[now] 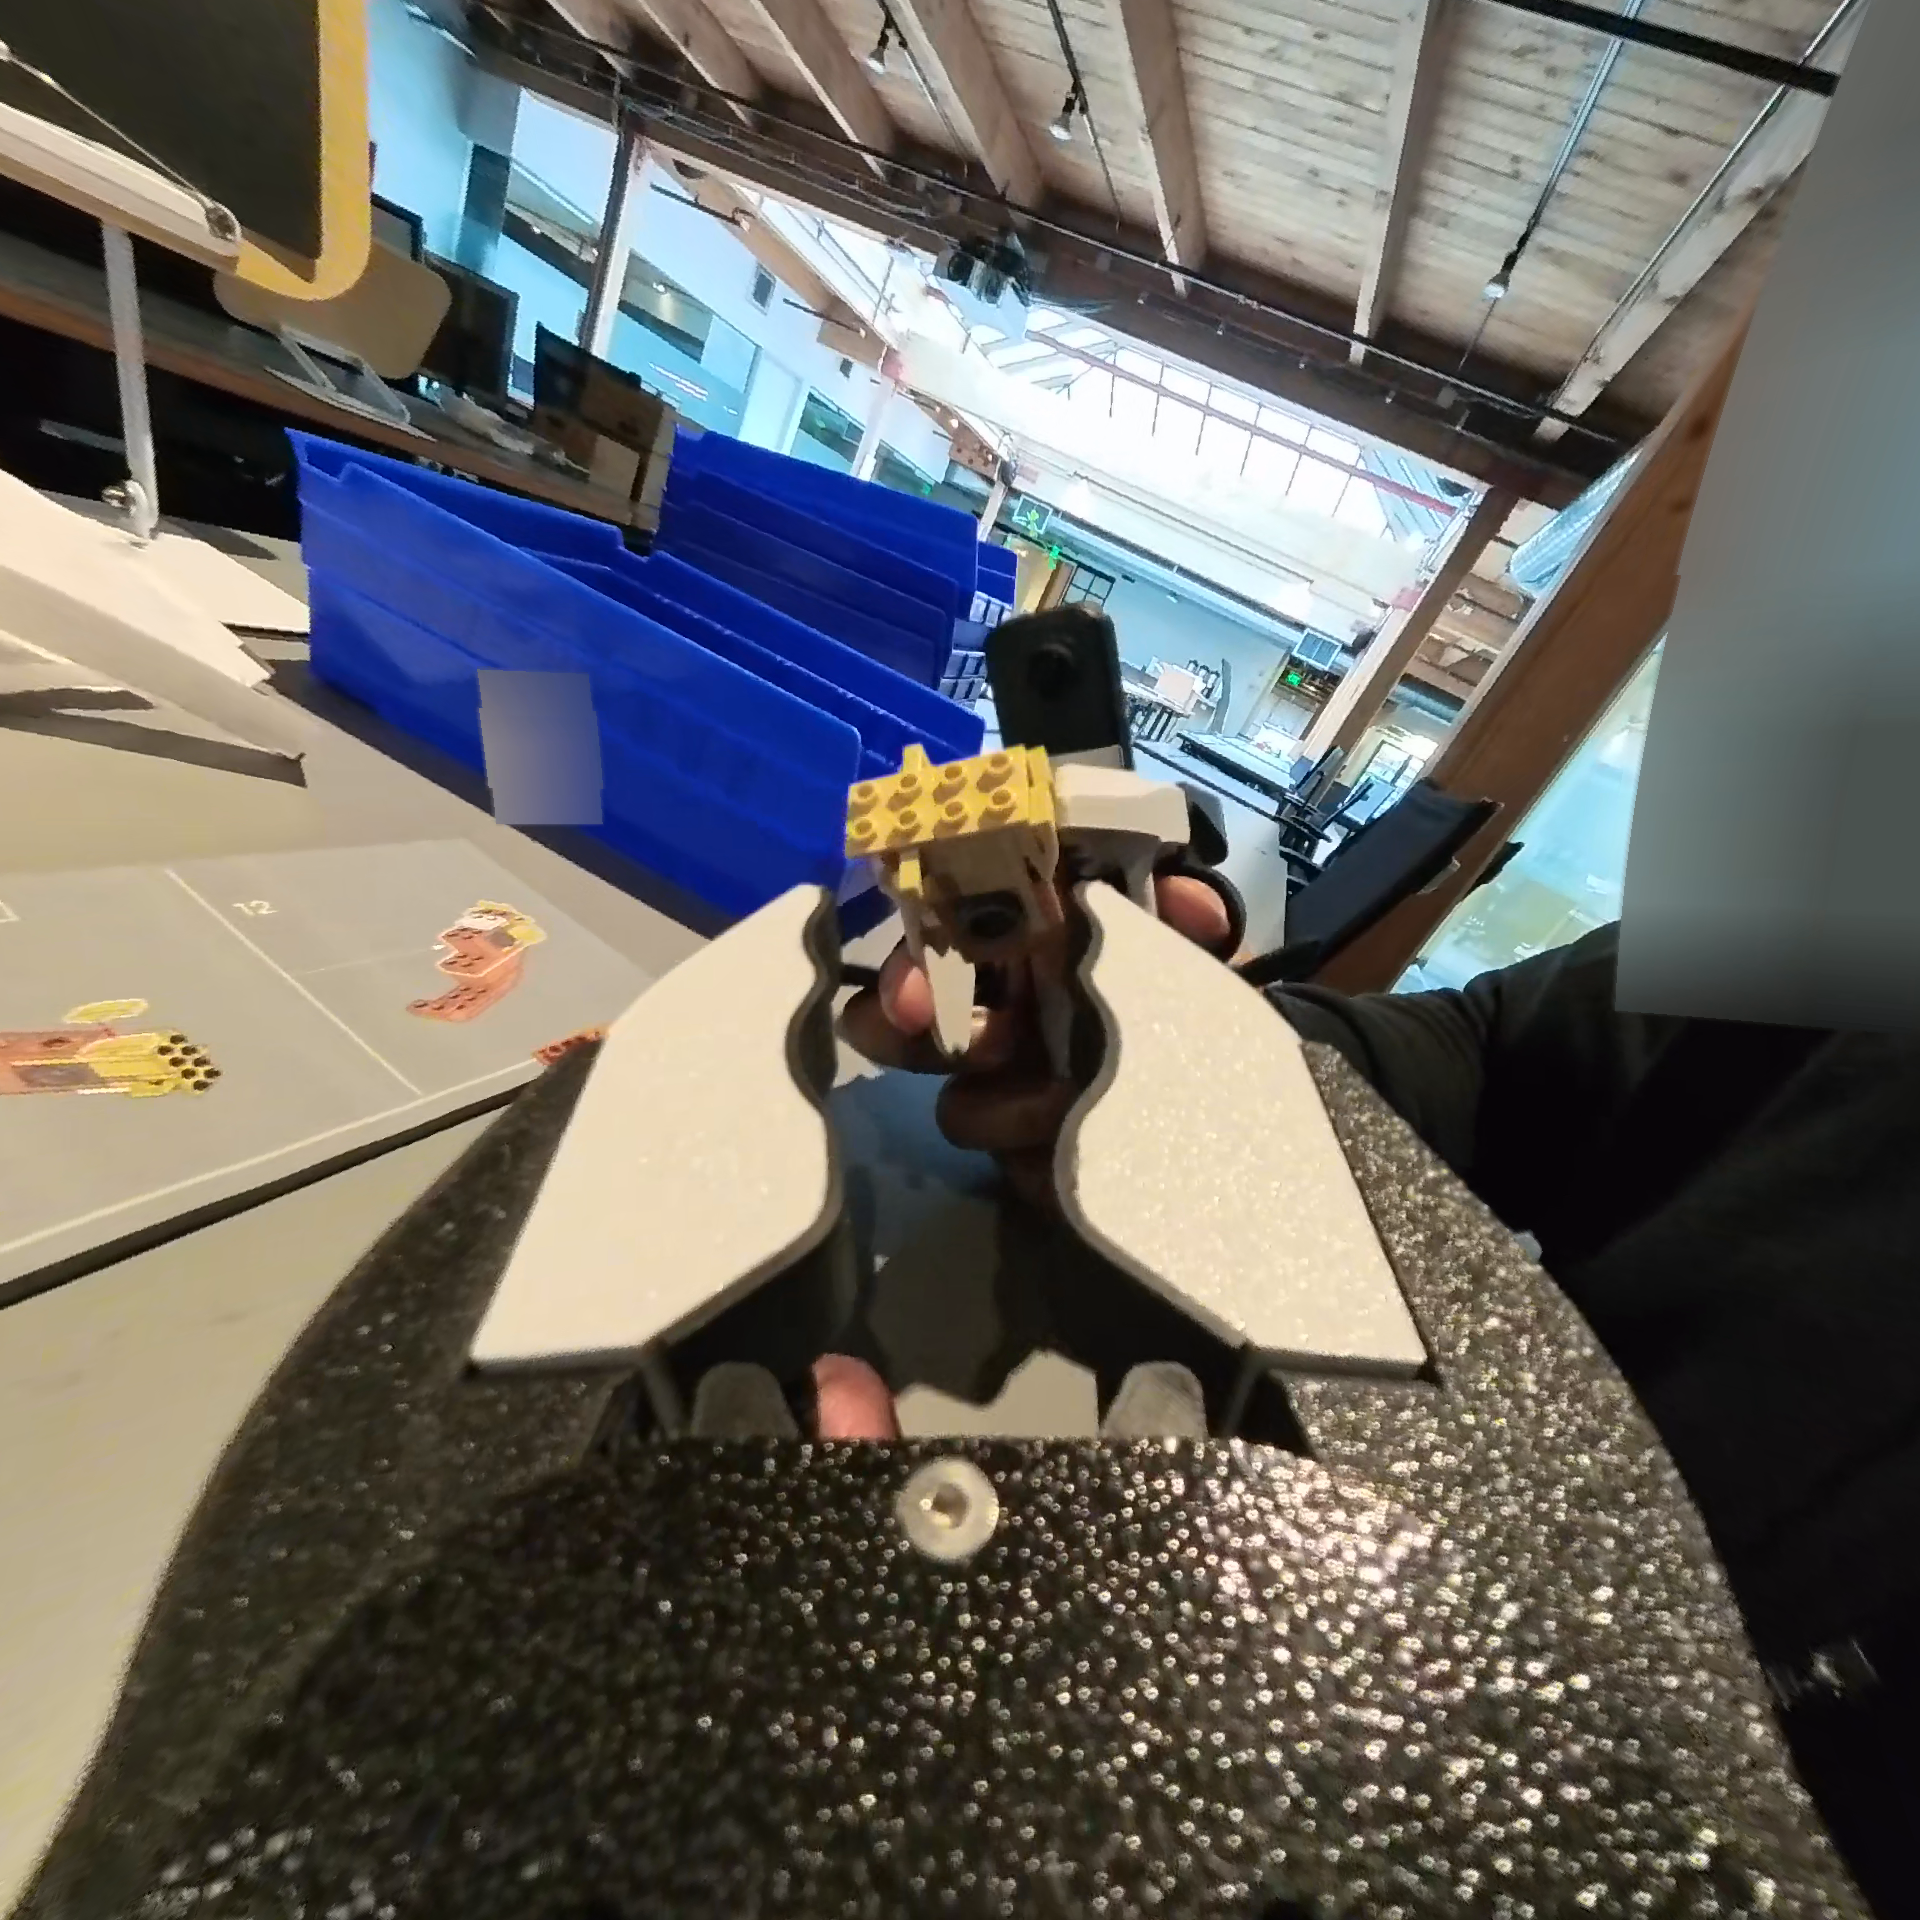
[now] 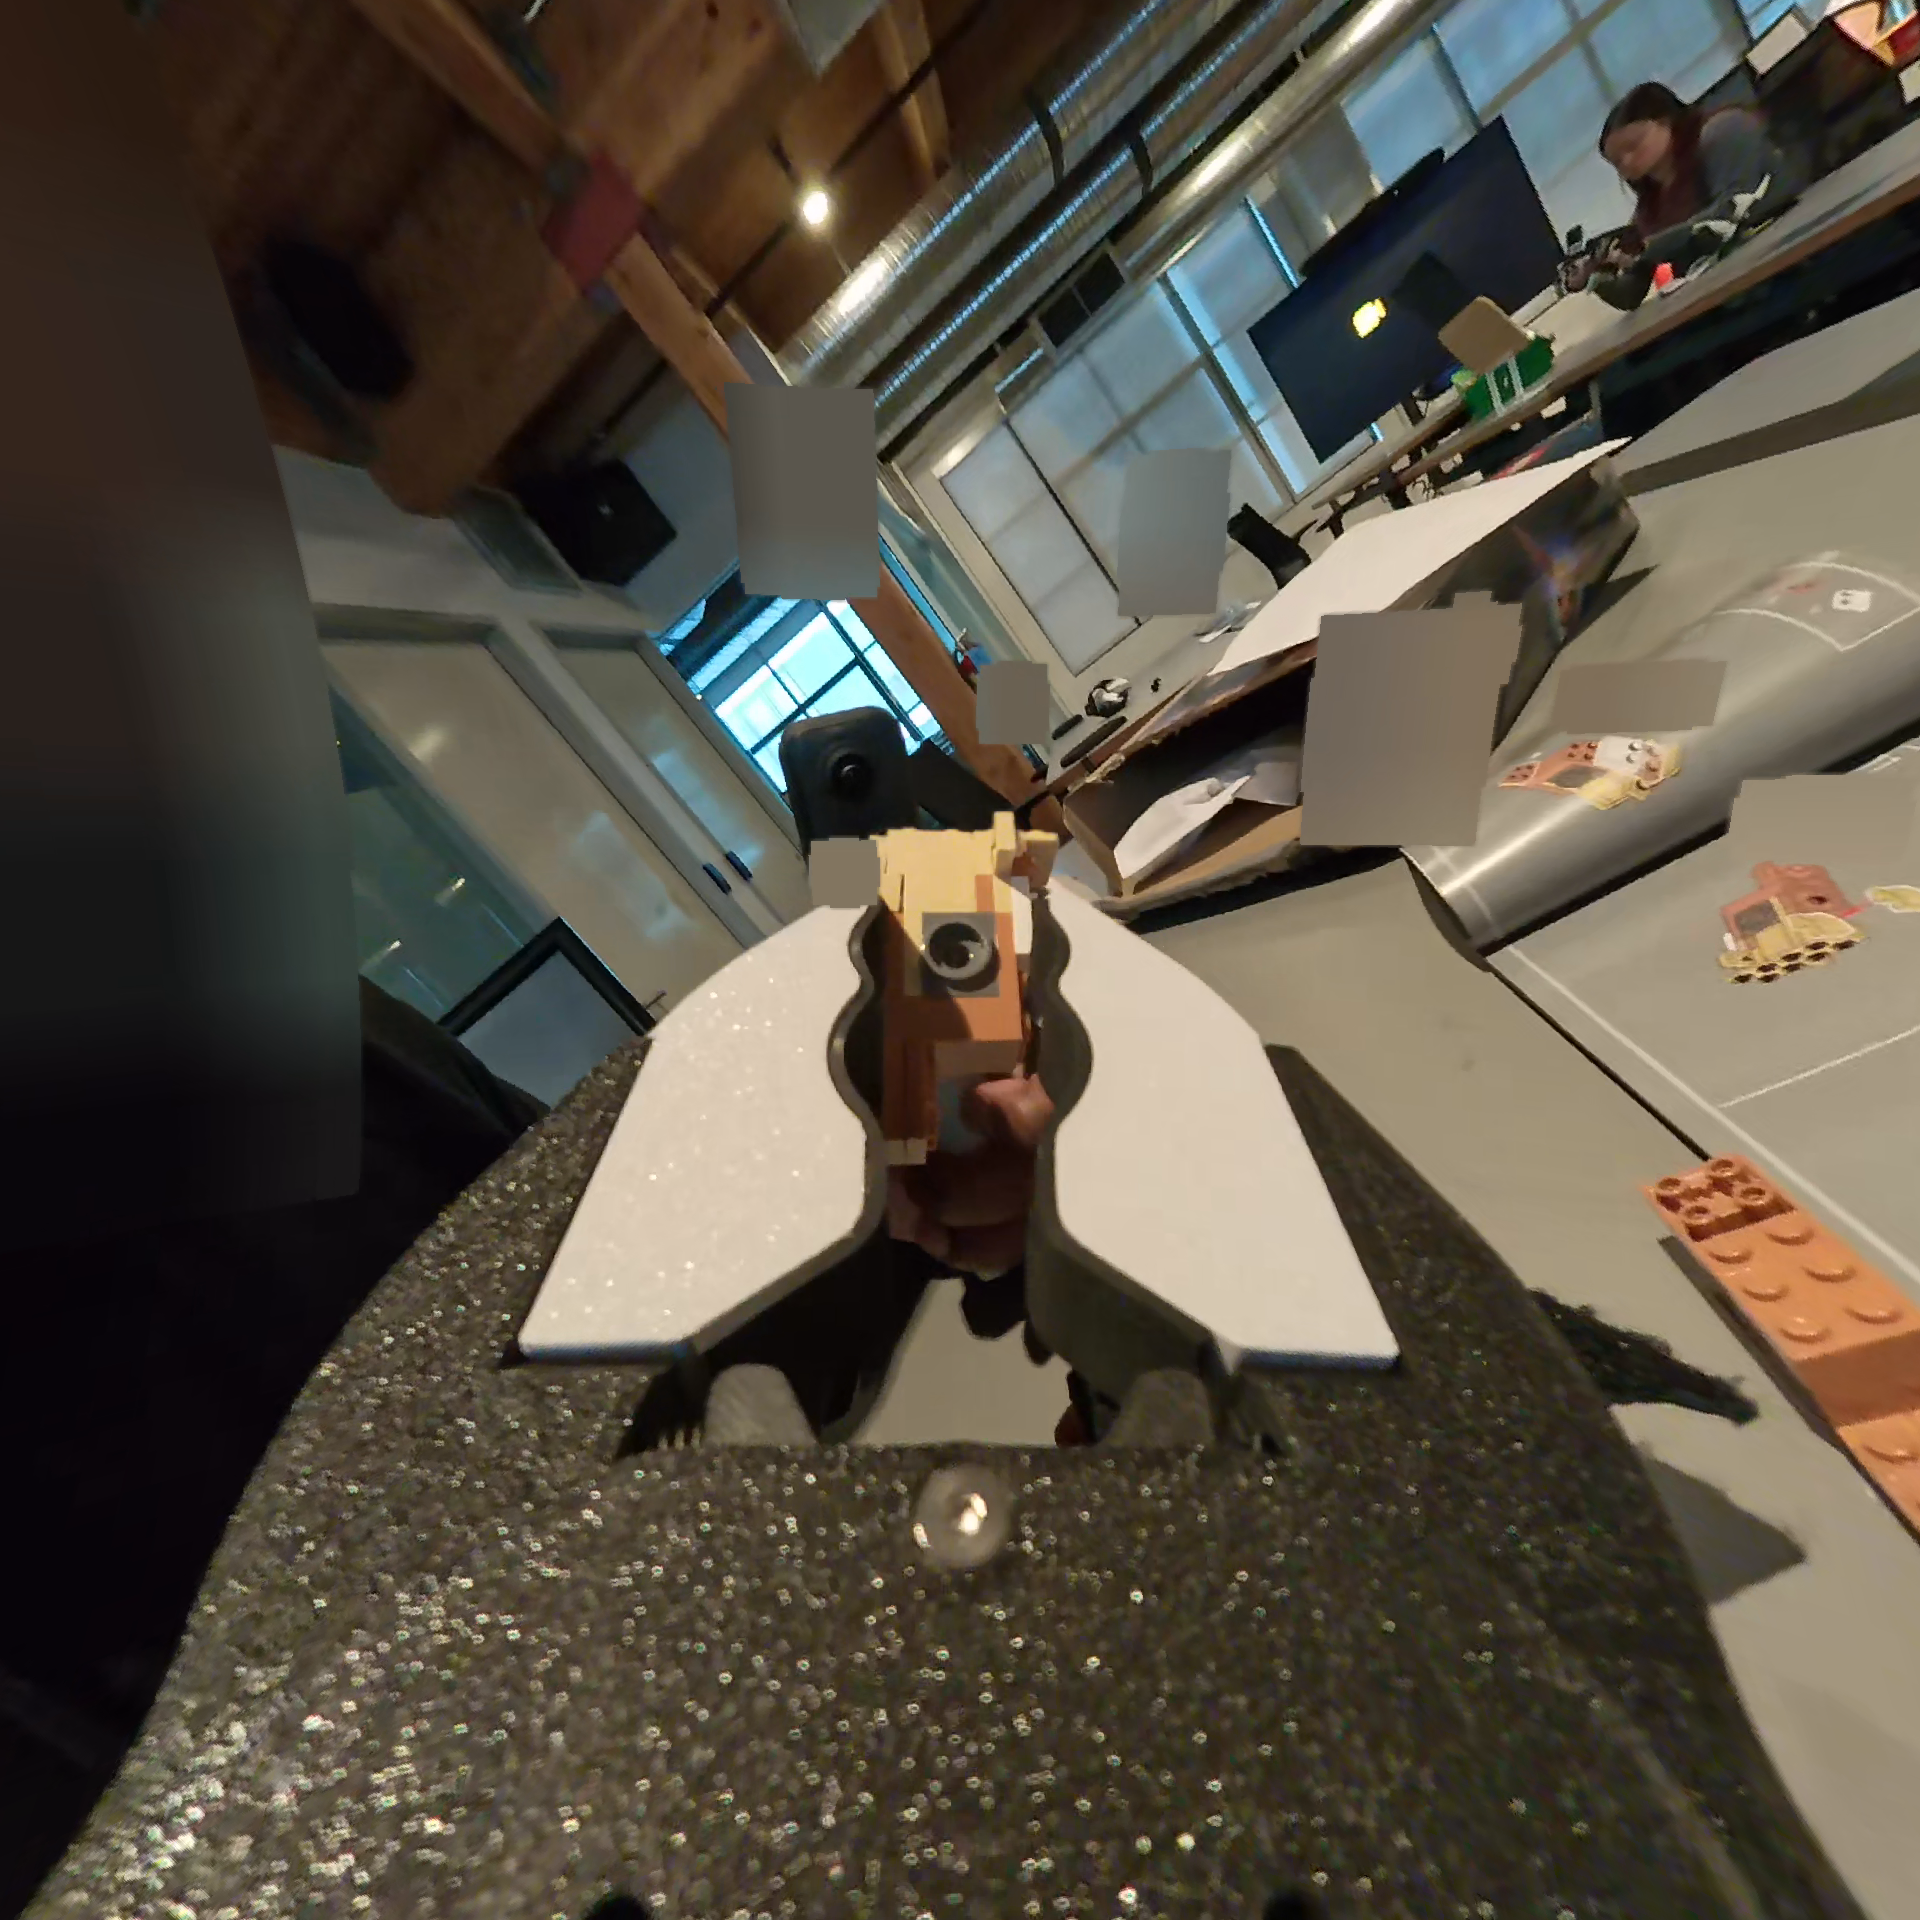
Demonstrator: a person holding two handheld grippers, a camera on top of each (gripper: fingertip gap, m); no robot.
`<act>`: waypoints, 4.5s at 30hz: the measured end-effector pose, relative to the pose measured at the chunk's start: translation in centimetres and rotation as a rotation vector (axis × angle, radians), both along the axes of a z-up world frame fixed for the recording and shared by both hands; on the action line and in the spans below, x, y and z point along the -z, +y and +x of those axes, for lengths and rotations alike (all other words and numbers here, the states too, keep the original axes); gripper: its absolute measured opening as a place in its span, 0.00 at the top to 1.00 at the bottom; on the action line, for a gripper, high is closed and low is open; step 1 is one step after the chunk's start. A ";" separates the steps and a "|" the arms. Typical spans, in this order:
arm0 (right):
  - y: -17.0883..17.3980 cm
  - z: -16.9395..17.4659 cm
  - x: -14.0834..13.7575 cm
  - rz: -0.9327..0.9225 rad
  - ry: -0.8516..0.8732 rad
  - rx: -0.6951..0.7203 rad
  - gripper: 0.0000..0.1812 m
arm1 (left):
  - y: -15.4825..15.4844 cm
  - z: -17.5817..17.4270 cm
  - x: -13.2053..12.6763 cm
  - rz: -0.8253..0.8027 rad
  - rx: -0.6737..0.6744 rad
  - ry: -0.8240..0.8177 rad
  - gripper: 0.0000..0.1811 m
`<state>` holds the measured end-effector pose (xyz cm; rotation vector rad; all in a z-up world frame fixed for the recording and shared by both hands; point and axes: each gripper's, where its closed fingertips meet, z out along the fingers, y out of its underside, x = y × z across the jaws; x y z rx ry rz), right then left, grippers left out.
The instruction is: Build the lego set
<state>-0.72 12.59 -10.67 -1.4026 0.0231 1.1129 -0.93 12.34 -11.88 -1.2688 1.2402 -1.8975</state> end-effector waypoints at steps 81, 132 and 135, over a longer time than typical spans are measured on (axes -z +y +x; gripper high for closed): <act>-0.9 -1.5 -1.0 0.157 -0.177 0.114 0.86 | -1.0 -0.9 -1.9 -0.072 0.018 -0.170 0.84; -2.0 -3.6 -1.6 0.350 -0.540 0.242 0.86 | -2.1 -2.3 -3.5 -0.067 0.065 -0.302 0.79; -2.0 -3.8 -1.8 0.356 -0.550 0.246 0.85 | -2.2 -2.4 -3.6 -0.057 0.071 -0.314 0.79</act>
